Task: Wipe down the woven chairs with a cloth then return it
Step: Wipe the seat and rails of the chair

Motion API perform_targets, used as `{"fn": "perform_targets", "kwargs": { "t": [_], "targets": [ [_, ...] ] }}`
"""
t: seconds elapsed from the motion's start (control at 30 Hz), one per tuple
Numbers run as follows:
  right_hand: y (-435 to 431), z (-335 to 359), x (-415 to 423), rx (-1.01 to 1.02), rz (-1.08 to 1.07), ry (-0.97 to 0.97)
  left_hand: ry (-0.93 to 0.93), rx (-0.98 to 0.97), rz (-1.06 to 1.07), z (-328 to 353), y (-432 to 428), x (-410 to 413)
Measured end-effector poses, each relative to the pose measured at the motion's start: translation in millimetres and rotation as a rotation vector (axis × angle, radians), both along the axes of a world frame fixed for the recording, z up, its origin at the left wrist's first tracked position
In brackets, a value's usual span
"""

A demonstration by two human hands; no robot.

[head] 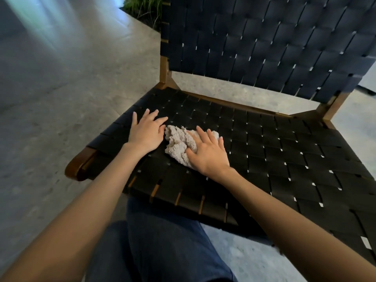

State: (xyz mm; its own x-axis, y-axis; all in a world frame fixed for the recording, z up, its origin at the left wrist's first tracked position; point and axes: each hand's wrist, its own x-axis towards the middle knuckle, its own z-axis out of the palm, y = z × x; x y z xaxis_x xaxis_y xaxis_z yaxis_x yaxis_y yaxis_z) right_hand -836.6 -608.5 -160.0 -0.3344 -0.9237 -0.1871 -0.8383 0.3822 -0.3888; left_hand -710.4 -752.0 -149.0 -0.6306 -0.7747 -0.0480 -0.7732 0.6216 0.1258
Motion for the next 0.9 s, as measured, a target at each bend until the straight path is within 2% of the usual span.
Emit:
{"fn": "perform_targets", "kwargs": {
  "t": [0.3, 0.57, 0.9],
  "targets": [
    [-71.8, -33.4, -62.9, 0.009, -0.18, 0.073, -0.056, 0.008, -0.012, -15.7, -12.5, -40.6],
    [-131.5, -45.7, -103.3, 0.01, -0.202, 0.127, -0.115, -0.087, -0.097, -31.3, -15.0, -44.0],
    [-127.8, -40.8, -137.0, 0.057, -0.368, 0.156, -0.081, -0.043, -0.148, -31.8, -17.1, -42.9]
  ]
}}
